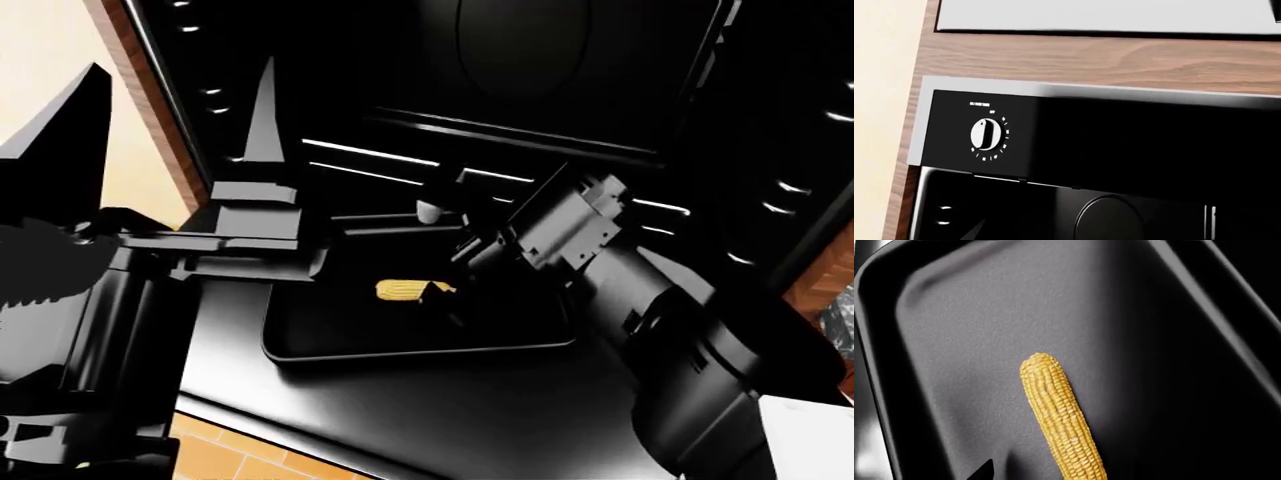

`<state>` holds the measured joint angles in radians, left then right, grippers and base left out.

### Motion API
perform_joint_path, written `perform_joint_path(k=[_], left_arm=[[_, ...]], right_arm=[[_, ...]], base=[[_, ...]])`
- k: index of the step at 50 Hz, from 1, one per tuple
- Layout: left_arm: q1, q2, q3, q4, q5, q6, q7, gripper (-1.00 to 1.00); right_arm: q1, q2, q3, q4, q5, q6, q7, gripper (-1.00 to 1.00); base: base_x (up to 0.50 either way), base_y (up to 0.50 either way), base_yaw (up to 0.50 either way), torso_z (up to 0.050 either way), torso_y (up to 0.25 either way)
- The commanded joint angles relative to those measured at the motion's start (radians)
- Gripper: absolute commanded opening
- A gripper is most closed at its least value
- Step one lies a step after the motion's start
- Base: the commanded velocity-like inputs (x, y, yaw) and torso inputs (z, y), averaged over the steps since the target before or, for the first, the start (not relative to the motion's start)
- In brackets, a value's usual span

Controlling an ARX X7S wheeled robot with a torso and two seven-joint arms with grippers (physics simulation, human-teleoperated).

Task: Pick the corn from the oven and place it on the plate on the counter.

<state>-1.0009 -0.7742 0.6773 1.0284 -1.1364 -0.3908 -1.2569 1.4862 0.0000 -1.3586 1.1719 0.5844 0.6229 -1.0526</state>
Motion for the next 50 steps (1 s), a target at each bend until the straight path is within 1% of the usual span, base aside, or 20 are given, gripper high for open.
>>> perform_joint_path(k=[1,10,11,34,40,50], left_arm=[[0.006,-0.003,0.016,-0.003,0.015,0.017,0.002,1.00],[0.030,-0.009,0.021,-0.011,0.039,0.042,0.017,1.00],[0.032,-0.011,0.021,-0.011,0.042,0.044,0.018,1.00],[0.022,-0.022,0.037,-0.005,0.043,0.062,0.006,1.00],[0.006,-0.017,0.049,-0.003,0.035,0.054,-0.001,1.00],[-0.048,-0.020,0.064,0.014,-0.004,0.043,-0.037,1.00]], right_arm=[[-0.025,0.000,-0.105,0.053,-0.015,0.048,0.004,1.00],[-0.025,0.000,-0.097,0.060,-0.001,0.050,0.012,1.00],[-0.024,0.000,-0.094,0.061,0.003,0.051,0.016,-1.00],[-0.032,0.000,-0.095,0.059,0.044,0.051,0.041,-1.00],[-0.034,0.000,-0.095,0.061,0.047,0.050,0.041,-1.00],[0.014,0.000,-0.092,0.044,0.056,0.046,0.034,-1.00]], base=[[0.00,0.00,0.00,0.000,0.000],[0.00,0.00,0.00,0.000,-0.001],[0.00,0.00,0.00,0.000,0.000],[0.00,0.00,0.00,-0.001,-0.001],[0.00,0.00,0.00,0.000,-0.003],[0.00,0.00,0.00,-0.001,-0.001]])
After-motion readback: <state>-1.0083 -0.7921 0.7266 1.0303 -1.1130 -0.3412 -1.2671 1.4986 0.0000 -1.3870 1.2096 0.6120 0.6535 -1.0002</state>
